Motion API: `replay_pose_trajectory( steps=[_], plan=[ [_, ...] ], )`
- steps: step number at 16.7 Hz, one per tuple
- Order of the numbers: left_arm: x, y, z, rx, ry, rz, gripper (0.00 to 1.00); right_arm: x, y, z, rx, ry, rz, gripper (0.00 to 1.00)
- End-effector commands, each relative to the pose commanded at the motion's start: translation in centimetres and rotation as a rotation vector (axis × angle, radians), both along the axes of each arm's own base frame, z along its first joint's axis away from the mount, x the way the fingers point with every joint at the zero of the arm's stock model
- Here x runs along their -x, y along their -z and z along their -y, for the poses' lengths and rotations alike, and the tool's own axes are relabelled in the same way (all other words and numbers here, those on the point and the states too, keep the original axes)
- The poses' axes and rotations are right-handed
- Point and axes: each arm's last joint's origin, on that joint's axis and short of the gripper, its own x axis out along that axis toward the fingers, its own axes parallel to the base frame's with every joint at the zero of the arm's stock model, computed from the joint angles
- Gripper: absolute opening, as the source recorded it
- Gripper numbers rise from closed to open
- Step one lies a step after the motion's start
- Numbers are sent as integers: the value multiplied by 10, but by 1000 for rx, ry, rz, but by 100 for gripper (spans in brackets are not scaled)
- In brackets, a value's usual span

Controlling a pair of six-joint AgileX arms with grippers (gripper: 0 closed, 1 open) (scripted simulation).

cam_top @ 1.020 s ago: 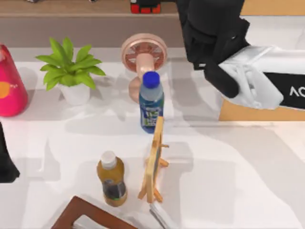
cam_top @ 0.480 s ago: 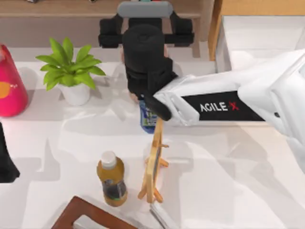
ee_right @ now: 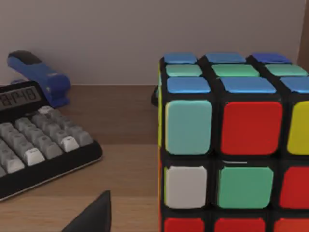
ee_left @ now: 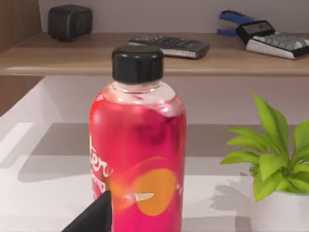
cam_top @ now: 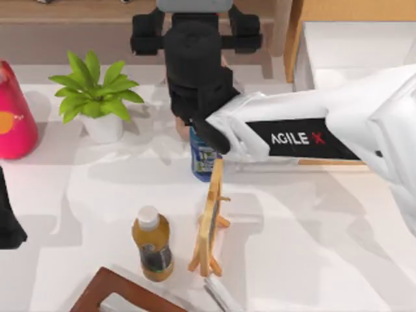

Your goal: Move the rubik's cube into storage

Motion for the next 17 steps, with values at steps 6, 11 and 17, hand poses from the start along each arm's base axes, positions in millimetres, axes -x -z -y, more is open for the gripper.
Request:
replay_pose_trajectory(
  steps=[6,11,17],
  plan=[
    [0,0,0,0,0,0,100,-40,2,3,0,0,-2,100],
    [0,0,0,0,0,0,100,-50,9,0,0,0,-4,100],
    [0,0,0,0,0,0,100,-50,9,0,0,0,-4,70]
  ],
)
